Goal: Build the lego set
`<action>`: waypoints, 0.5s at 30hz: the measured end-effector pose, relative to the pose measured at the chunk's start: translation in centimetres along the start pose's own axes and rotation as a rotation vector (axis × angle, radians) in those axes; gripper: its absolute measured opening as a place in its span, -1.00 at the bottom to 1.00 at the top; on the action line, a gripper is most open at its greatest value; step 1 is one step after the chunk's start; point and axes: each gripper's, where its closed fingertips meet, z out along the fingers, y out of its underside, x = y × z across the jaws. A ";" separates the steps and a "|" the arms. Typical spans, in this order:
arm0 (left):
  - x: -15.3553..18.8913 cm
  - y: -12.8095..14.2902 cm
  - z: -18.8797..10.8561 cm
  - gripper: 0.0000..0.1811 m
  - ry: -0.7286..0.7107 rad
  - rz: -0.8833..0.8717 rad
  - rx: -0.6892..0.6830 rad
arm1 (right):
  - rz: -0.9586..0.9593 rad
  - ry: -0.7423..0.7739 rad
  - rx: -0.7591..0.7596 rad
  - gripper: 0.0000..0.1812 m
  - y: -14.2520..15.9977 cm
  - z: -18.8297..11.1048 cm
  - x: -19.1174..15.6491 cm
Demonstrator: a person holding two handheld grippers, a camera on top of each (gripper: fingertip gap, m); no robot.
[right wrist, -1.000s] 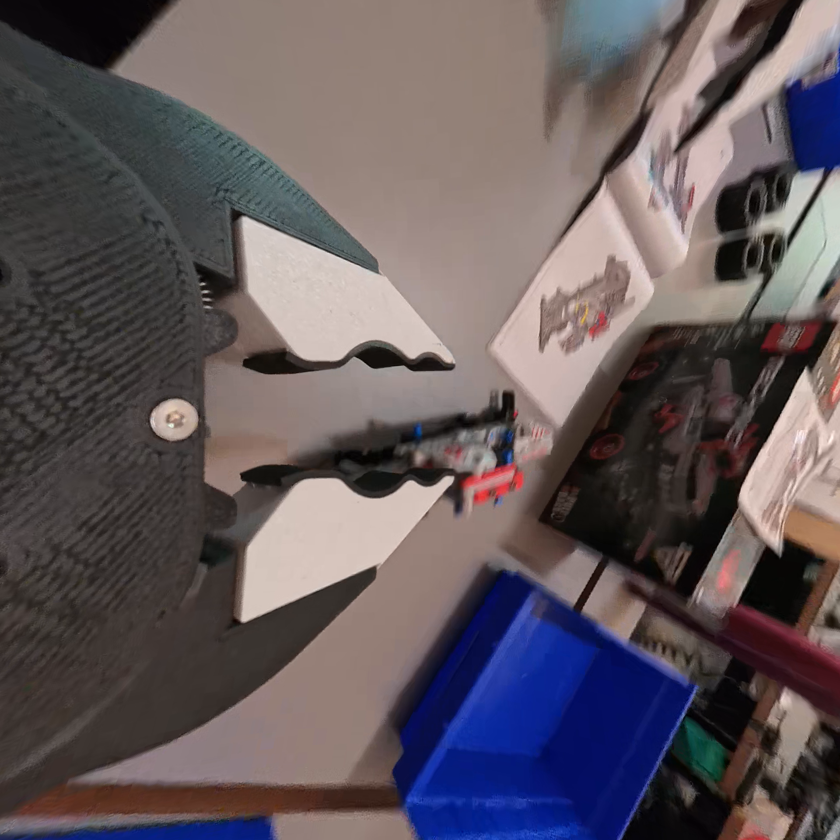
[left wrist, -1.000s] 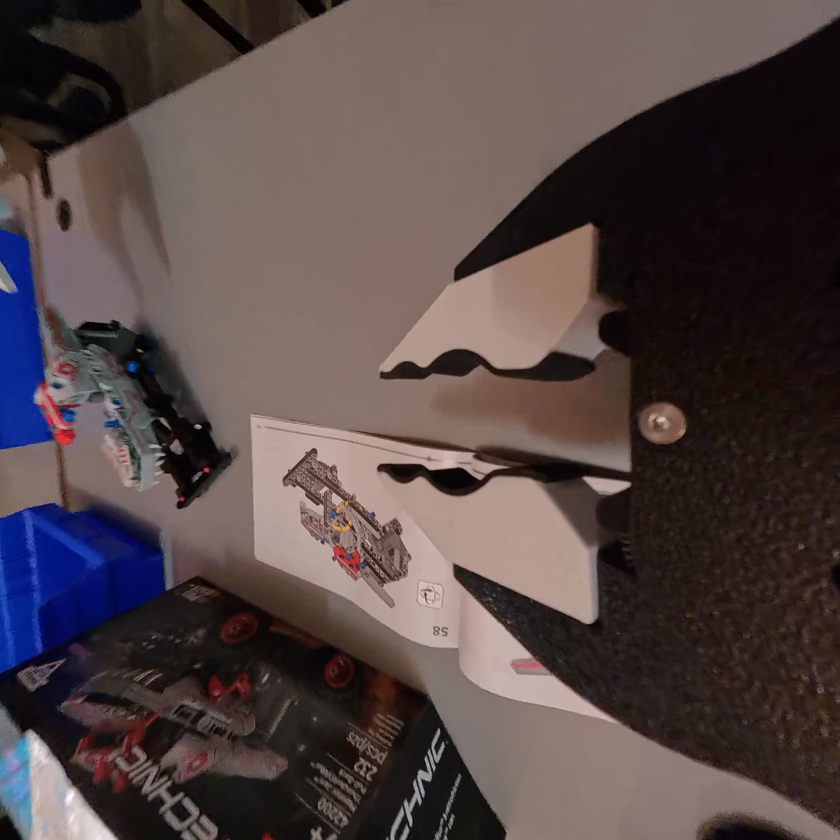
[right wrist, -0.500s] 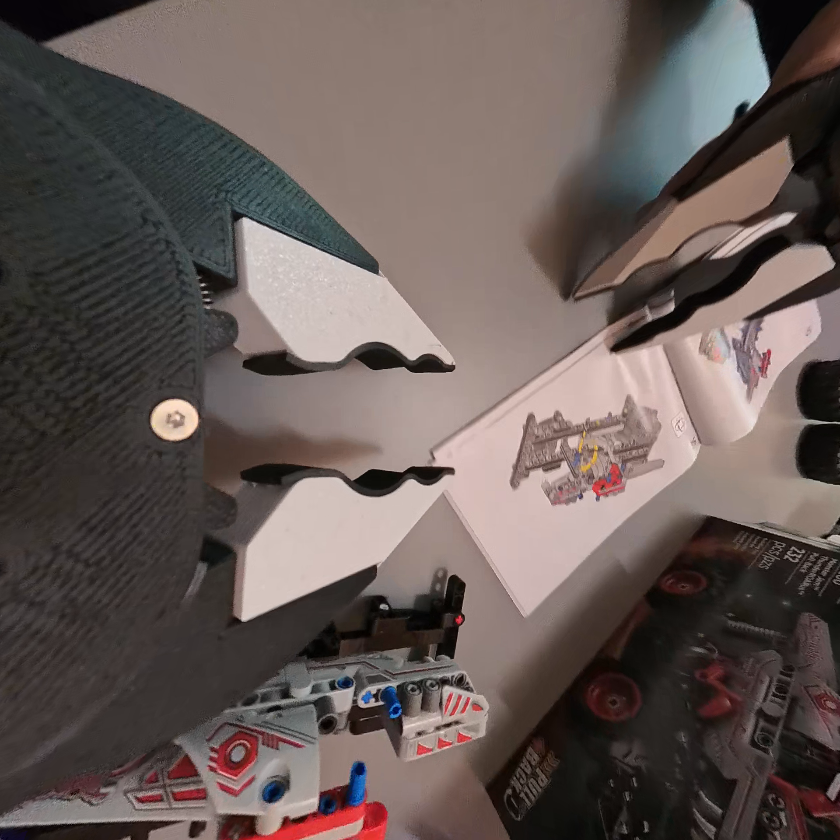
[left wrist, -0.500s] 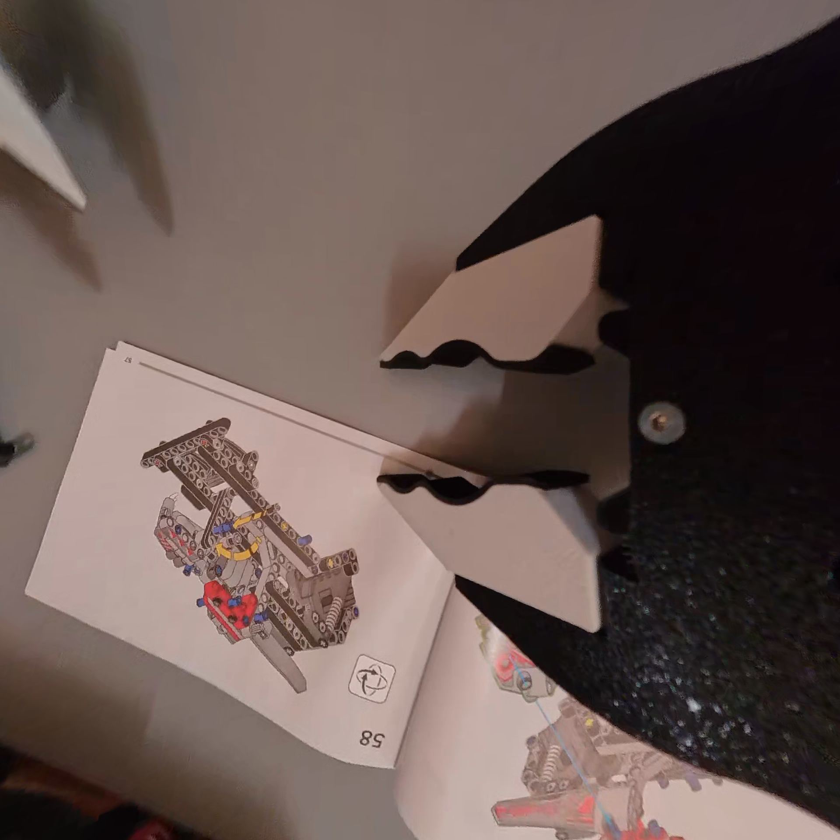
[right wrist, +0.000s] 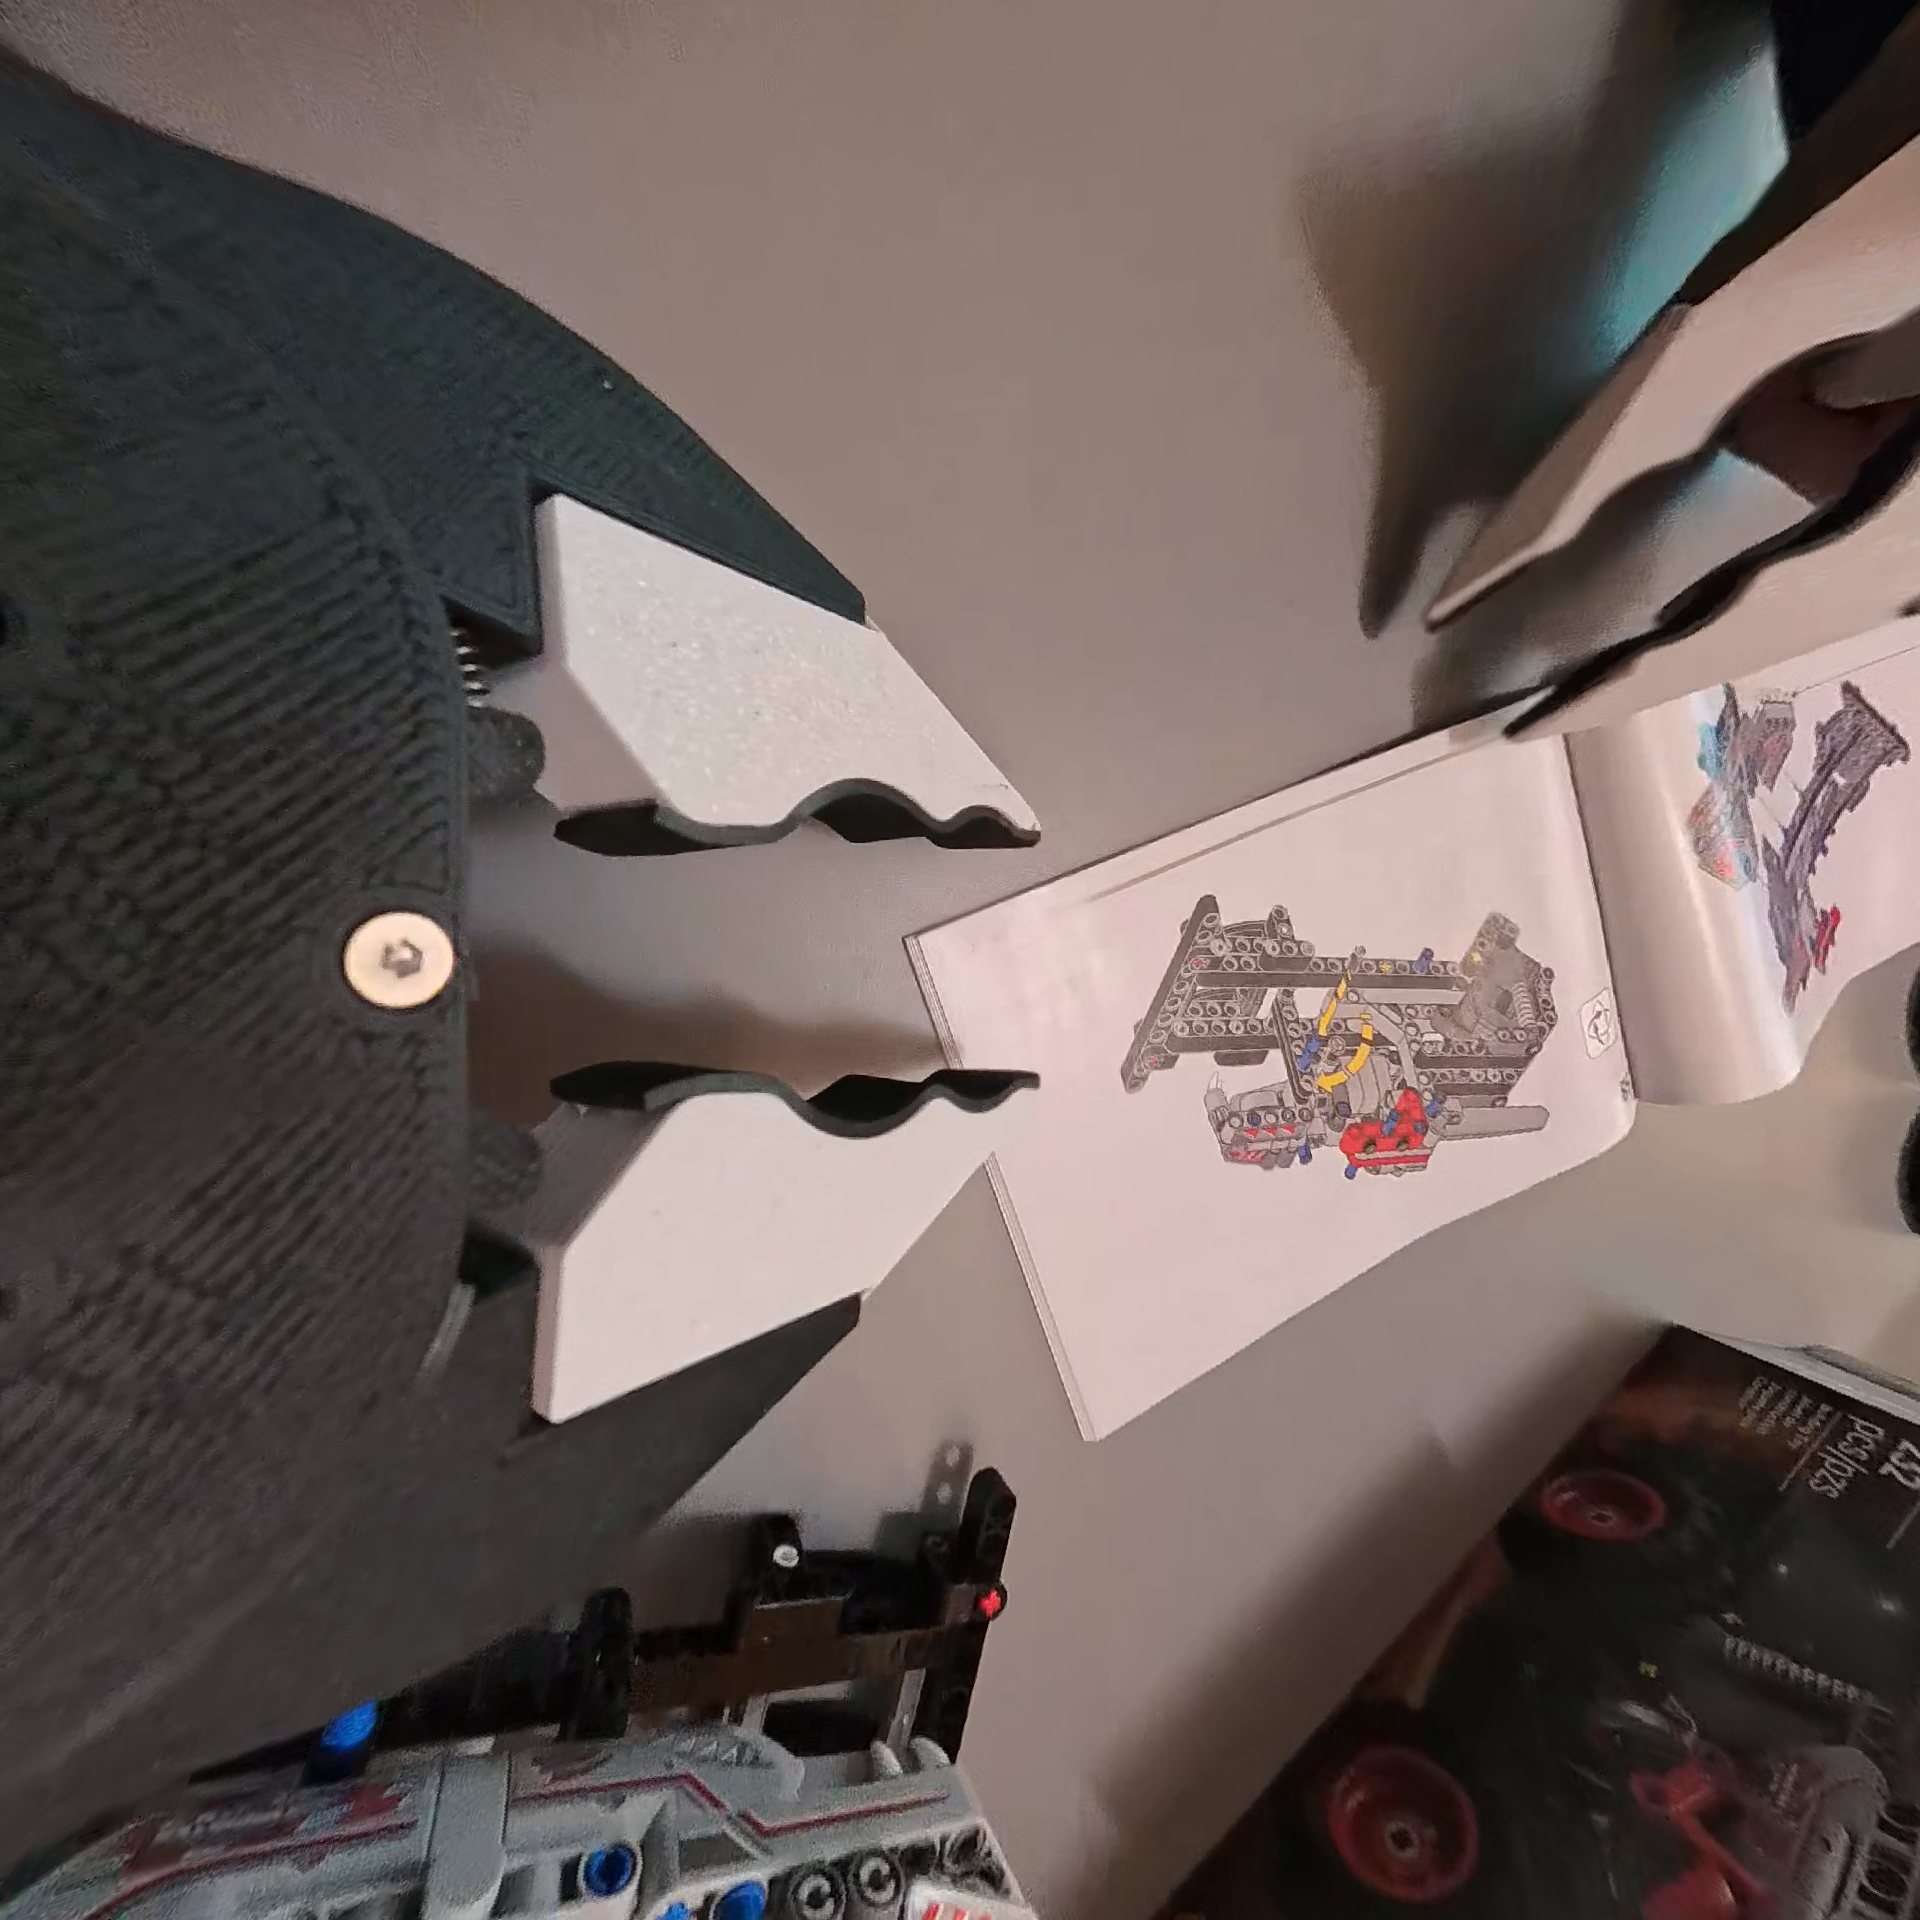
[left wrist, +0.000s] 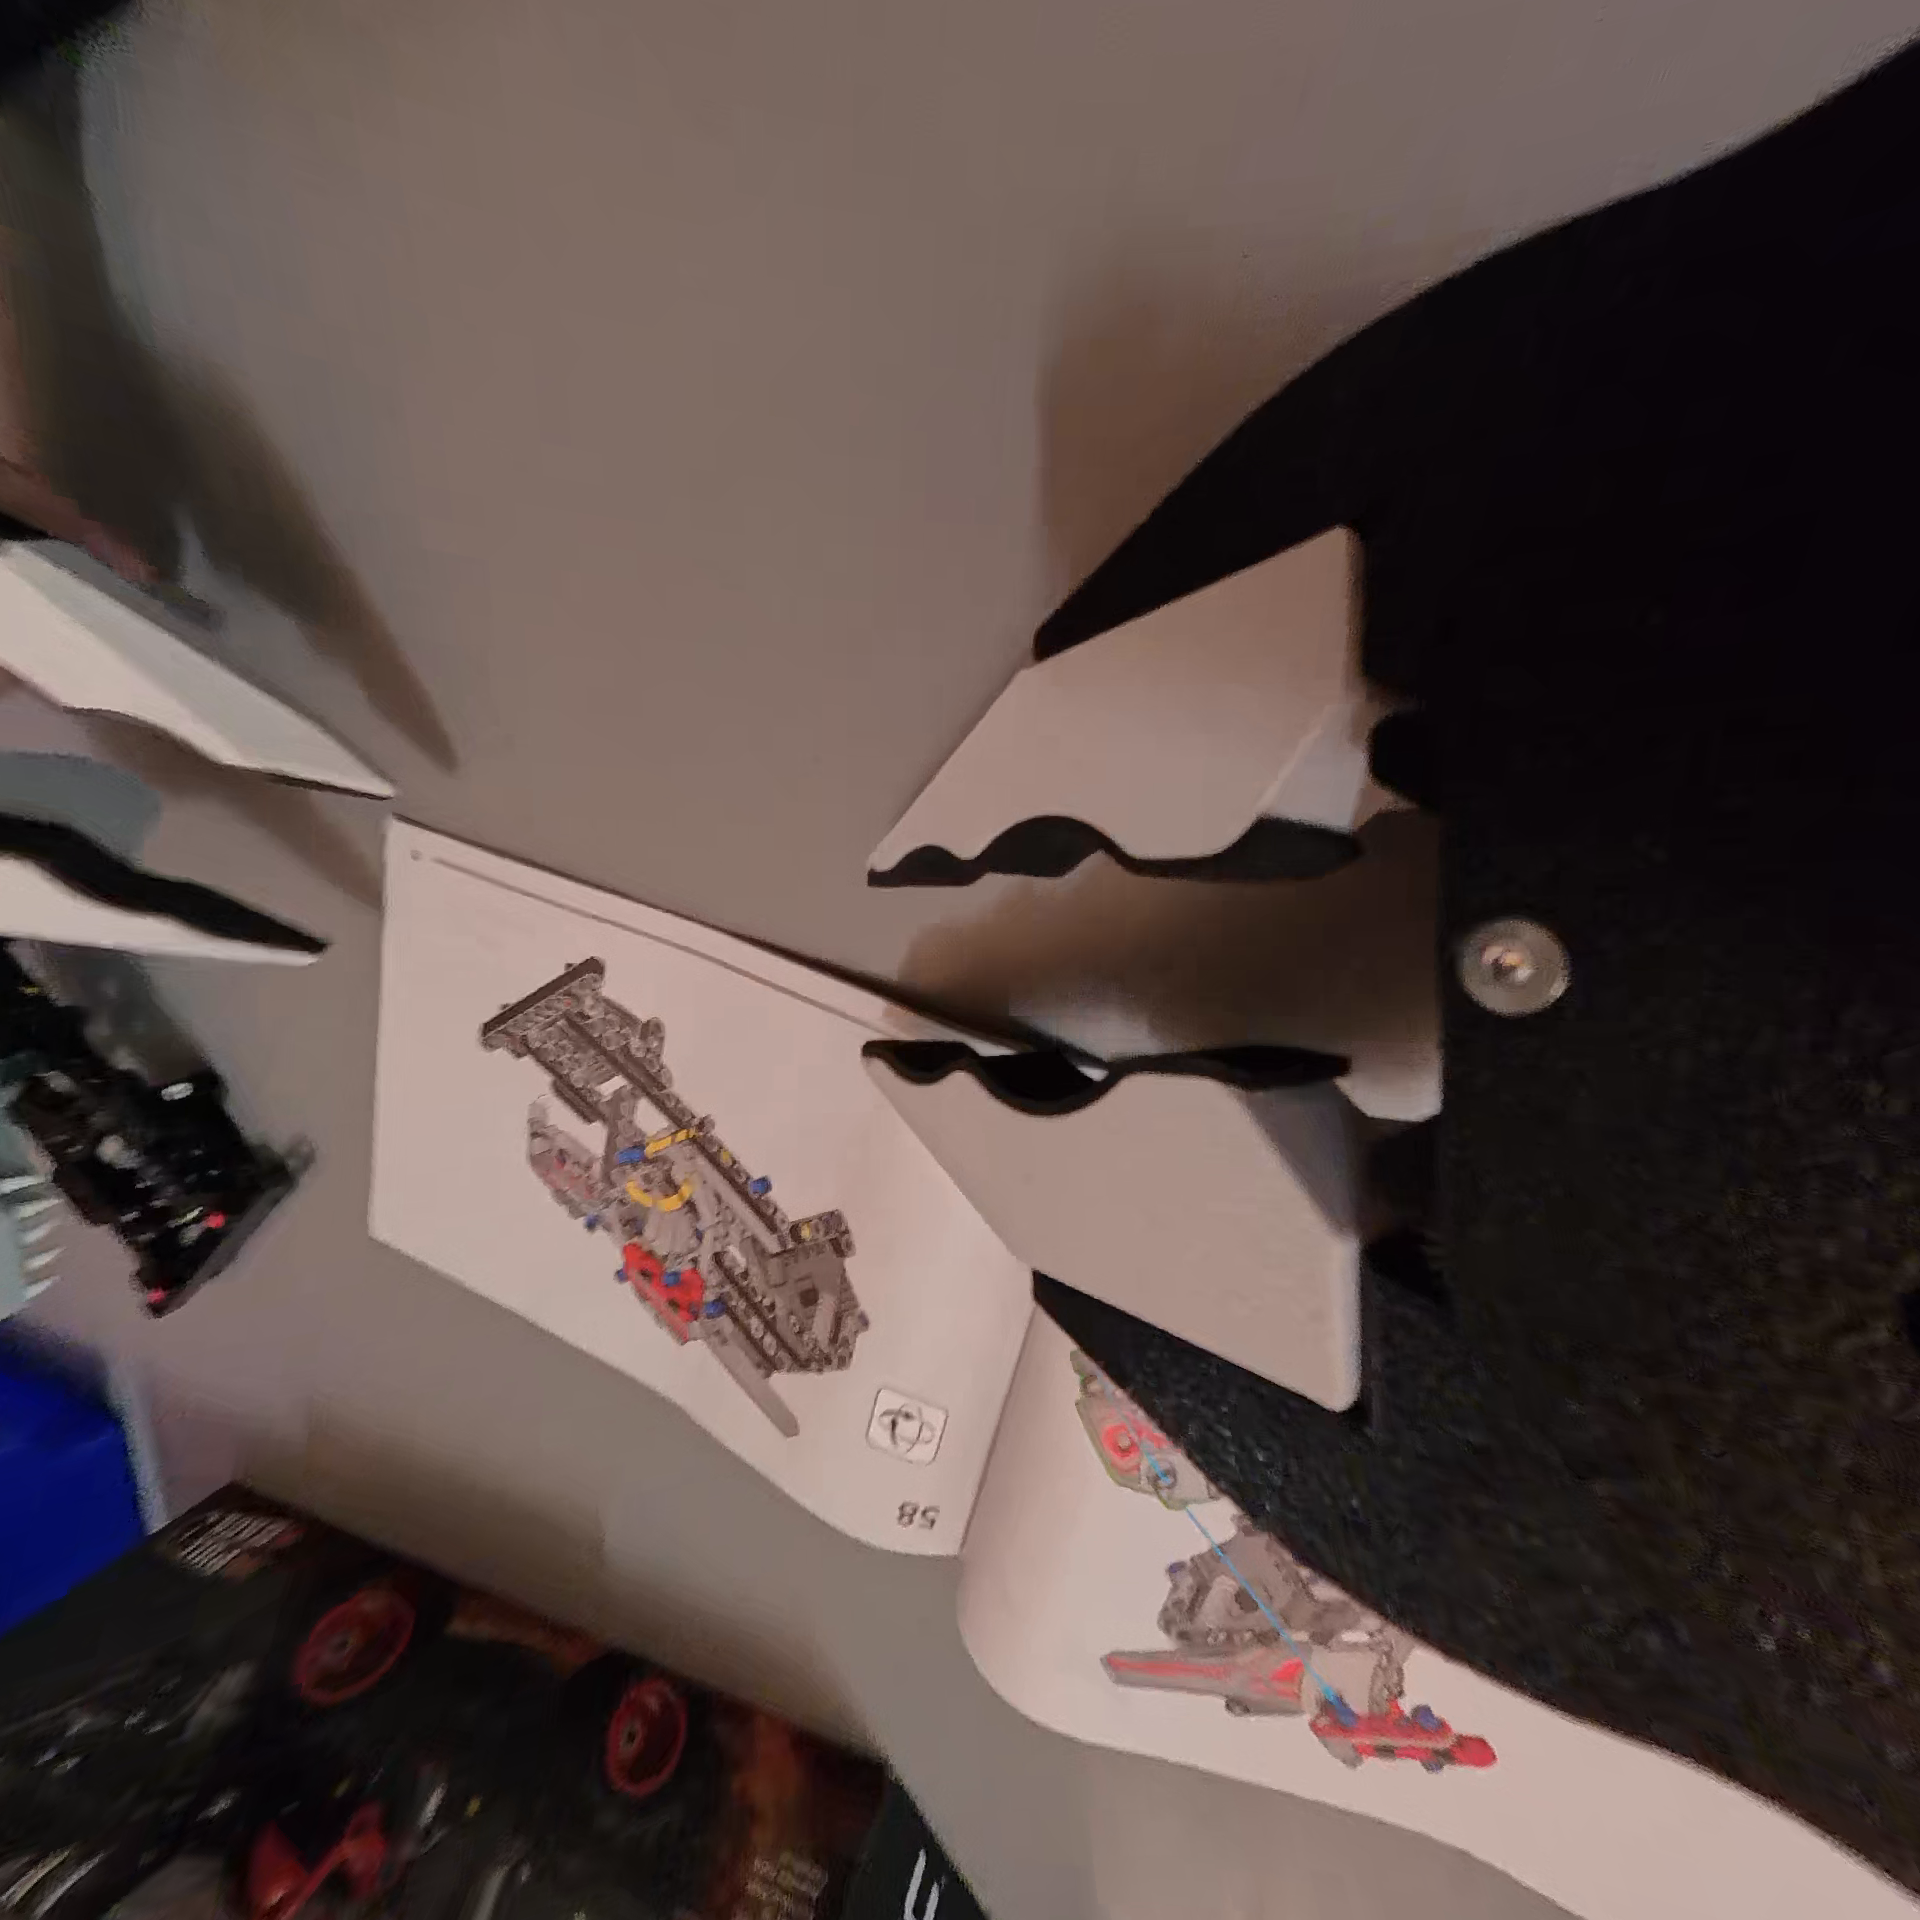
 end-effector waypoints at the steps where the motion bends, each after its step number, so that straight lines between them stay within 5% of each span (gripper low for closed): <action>1: -0.2 -0.4 -0.2 -0.76 -0.011 0.005 0.028 | -0.013 -0.006 -0.013 -0.56 0.3 0.2 -0.2; 8: -0.5 -1.4 -1.0 -1.00 -0.099 0.068 0.108 | -0.039 -0.096 -0.049 -0.71 0.9 1.7 -1.1; 15: 1.0 0.5 0.9 -1.00 -0.109 0.259 -0.061 | -0.006 -0.108 -0.048 -0.80 0.8 1.7 -0.9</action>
